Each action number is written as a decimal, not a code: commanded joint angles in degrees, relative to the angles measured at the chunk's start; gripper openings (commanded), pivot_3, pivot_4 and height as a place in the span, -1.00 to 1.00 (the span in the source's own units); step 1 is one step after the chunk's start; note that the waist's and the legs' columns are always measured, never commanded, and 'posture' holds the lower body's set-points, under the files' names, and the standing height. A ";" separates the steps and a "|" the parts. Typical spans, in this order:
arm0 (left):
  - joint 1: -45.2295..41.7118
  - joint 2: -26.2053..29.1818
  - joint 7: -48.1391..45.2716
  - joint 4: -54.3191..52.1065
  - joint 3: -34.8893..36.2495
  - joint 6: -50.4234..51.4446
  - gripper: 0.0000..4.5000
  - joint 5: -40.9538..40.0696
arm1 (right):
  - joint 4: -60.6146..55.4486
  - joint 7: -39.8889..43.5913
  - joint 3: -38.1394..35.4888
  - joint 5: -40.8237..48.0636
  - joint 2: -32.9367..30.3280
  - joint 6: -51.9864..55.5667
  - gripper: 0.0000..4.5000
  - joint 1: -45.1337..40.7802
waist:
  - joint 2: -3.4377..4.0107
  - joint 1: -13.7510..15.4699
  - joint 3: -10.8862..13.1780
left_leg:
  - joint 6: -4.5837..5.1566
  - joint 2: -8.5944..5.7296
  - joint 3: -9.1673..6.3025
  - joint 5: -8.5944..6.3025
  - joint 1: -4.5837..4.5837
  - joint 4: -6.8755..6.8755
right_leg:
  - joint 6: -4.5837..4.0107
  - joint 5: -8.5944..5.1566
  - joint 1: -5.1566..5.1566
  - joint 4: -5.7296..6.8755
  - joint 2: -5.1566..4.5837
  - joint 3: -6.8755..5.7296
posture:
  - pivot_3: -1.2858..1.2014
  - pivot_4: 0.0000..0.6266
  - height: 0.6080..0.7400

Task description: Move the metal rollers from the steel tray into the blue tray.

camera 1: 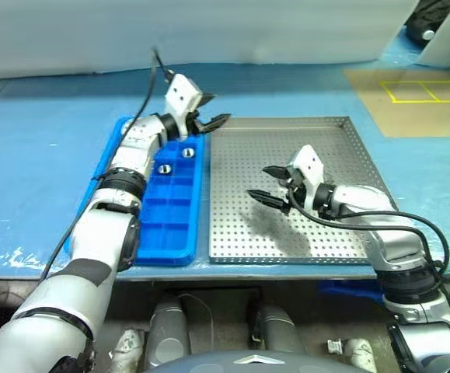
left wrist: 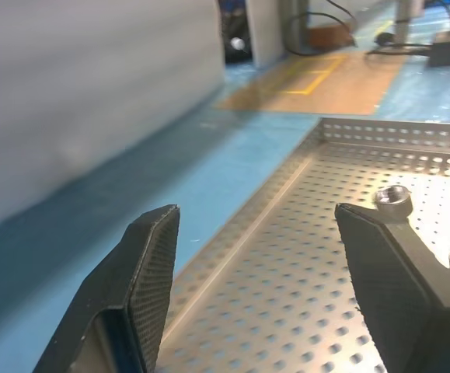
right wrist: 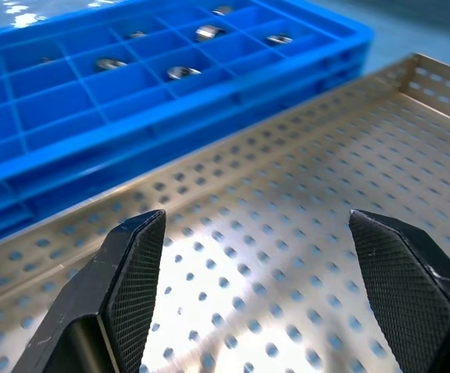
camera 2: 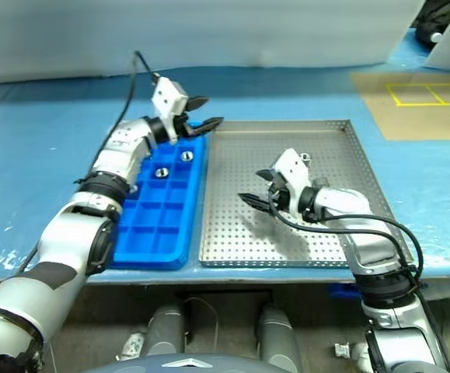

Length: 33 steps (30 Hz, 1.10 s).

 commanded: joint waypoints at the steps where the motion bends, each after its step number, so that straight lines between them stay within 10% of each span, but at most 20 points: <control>1: -3.06 -3.01 -2.47 4.38 -1.13 -2.94 0.49 1.87 | -8.49 -3.81 -5.67 2.30 -0.93 3.32 0.72 4.10 | -0.01 -1.28 0.00 | 0.03 -0.02 0.01 -0.01 -0.02 0.00 | 0.01 0.00 -0.01 -0.03 0.07 0.03 | -0.42 -0.52 1.00; 15: -3.71 -13.47 5.47 11.46 -2.39 1.42 0.49 8.29 | -25.93 -14.90 -14.02 6.26 -0.14 12.35 0.72 18.86 | -0.01 -8.57 0.01 | 0.60 -0.05 0.10 -0.37 -0.14 0.86 | 0.60 -0.25 0.09 -0.11 0.09 0.13 | -0.60 -0.52 1.00; 33: -1.04 -13.94 19.46 13.10 -4.92 5.44 0.49 16.61 | -25.29 -17.45 -12.20 6.67 -0.70 11.98 0.72 19.06 | 0.02 -15.68 -0.01 | 2.25 -1.57 0.03 -1.37 -1.19 1.43 | 0.99 0.32 0.31 -1.41 -1.31 -0.01 | -0.59 -0.52 1.00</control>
